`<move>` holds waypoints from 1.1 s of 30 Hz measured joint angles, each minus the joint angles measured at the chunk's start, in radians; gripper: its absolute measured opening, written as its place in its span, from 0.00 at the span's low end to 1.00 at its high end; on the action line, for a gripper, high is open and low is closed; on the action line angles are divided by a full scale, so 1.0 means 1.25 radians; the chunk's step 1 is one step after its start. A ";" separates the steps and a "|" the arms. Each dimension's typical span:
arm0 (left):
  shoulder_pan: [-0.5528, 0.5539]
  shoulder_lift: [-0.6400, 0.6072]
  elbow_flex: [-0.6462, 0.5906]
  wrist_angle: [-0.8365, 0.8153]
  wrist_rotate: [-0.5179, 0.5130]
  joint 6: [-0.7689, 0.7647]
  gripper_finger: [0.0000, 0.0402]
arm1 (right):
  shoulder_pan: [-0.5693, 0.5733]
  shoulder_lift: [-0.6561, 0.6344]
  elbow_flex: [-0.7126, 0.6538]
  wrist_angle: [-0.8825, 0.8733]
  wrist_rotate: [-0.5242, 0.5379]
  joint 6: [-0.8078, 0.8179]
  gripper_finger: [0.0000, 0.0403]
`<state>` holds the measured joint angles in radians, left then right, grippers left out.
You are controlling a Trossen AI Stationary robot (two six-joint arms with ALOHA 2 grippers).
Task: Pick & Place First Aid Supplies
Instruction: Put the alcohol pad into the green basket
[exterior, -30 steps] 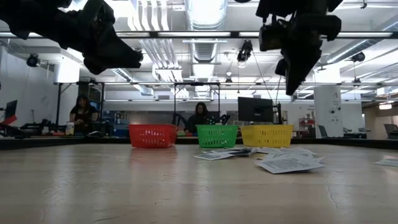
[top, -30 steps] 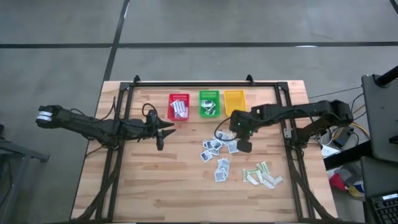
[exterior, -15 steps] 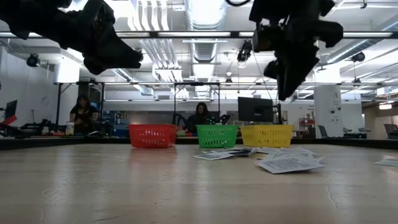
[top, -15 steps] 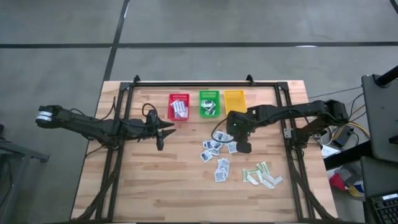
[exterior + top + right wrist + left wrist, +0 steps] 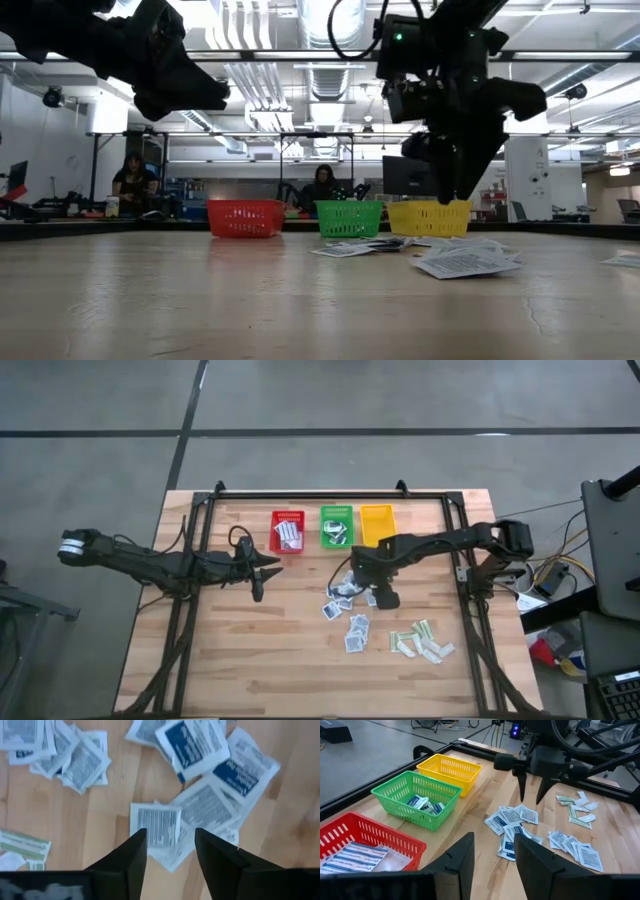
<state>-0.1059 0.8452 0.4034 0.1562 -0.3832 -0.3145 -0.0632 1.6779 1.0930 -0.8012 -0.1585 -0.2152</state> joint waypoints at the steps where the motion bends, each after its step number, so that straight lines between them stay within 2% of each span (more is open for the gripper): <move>1: 0.000 0.000 0.000 -0.001 0.000 0.000 0.33 | 0.003 0.011 0.007 0.000 0.000 -0.003 0.41; 11: 0.000 0.000 0.000 -0.008 0.000 0.000 0.33 | 0.014 0.110 0.038 -0.002 -0.002 -0.032 0.40; 19: 0.000 0.000 0.000 -0.014 0.000 0.000 0.33 | 0.014 0.135 0.036 0.002 0.000 -0.040 0.41; 33: 0.000 0.000 0.000 -0.014 0.000 0.000 0.33 | 0.013 0.146 0.026 0.016 0.003 -0.038 0.32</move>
<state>-0.1060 0.8452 0.4032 0.1383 -0.3832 -0.3141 -0.0463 1.8603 1.1255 -0.7813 -0.1547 -0.2632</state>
